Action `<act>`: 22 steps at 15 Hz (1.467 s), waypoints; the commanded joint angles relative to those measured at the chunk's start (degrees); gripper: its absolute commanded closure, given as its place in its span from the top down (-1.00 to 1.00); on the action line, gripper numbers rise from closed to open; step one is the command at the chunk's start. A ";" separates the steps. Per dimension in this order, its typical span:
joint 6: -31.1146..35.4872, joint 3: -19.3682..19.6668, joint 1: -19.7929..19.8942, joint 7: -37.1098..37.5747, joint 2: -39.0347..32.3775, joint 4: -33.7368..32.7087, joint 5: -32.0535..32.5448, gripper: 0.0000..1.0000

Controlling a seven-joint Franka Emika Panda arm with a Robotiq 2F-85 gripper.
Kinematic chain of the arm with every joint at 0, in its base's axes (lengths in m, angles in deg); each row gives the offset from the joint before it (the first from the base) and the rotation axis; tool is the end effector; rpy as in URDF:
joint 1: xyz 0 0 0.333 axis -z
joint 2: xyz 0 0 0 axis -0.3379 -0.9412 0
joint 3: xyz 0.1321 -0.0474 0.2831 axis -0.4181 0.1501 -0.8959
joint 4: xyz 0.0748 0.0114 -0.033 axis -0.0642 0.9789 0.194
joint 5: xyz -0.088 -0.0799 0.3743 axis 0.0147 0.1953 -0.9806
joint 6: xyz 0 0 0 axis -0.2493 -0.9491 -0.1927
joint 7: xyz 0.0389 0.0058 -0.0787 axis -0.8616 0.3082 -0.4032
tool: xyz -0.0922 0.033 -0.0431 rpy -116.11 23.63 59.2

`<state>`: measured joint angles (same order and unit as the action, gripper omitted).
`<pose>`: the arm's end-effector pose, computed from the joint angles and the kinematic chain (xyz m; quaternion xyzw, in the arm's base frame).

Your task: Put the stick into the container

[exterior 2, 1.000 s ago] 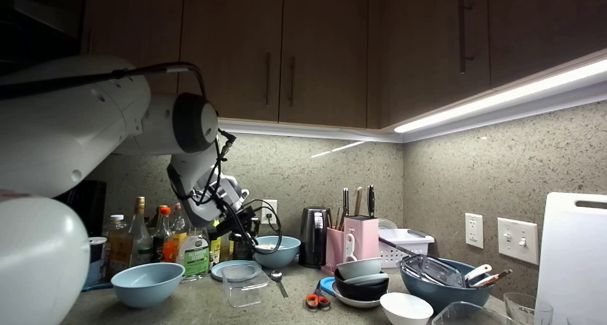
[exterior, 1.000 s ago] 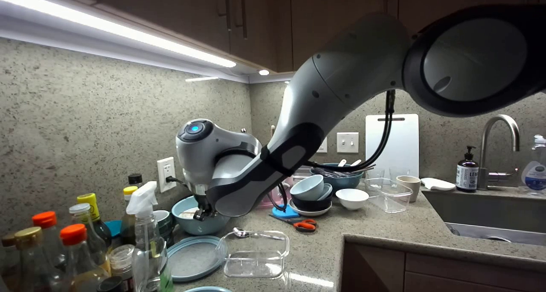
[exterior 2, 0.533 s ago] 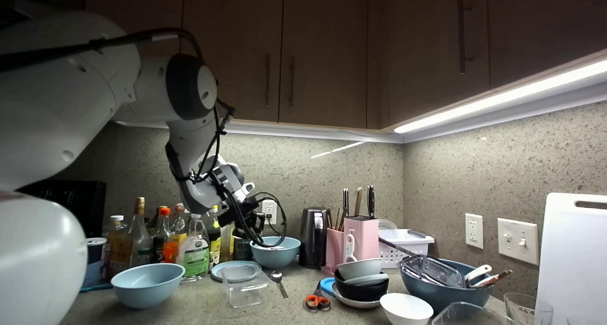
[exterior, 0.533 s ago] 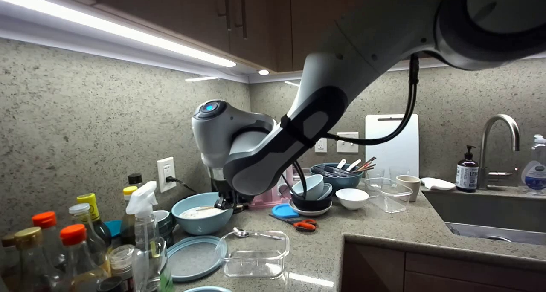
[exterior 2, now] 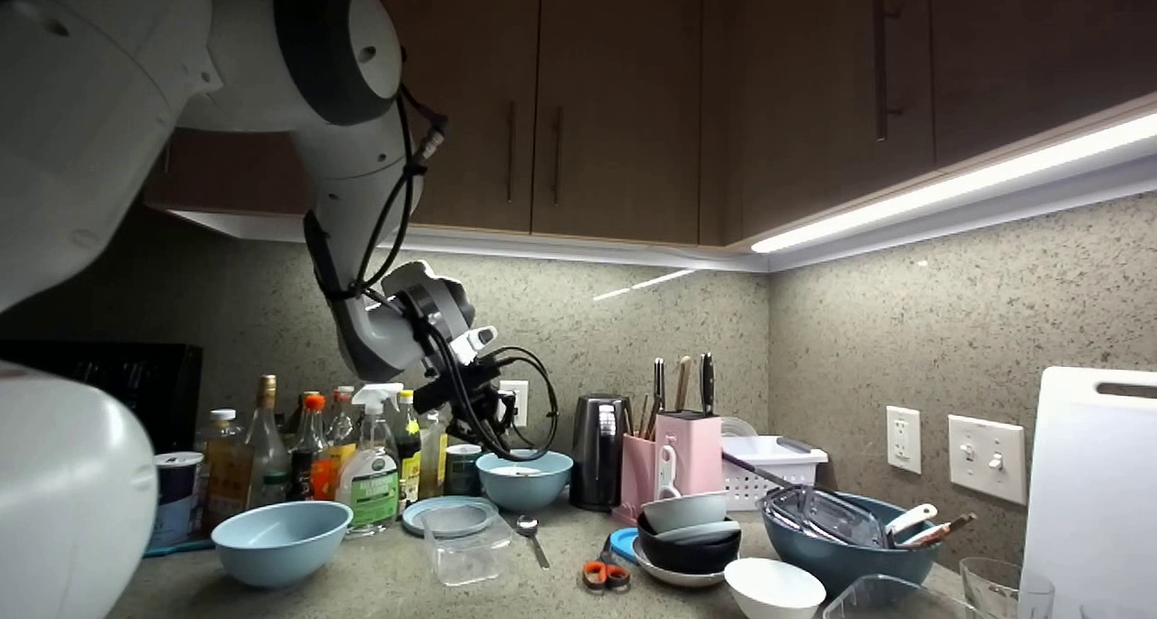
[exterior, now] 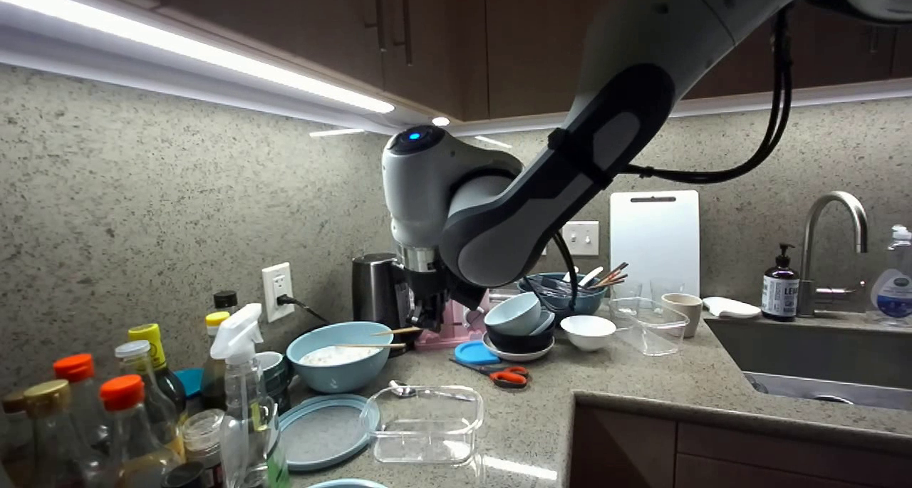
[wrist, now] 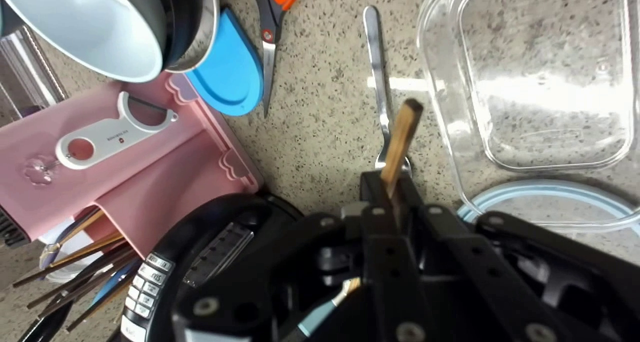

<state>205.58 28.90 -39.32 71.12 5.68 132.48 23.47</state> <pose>0.6262 0.1911 0.3484 0.9304 0.2306 0.1894 0.2127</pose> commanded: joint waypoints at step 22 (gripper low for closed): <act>5.17 -4.65 1.93 10.89 13.42 24.18 0.02 -0.96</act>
<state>209.72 24.88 -37.32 77.55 13.61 150.70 19.99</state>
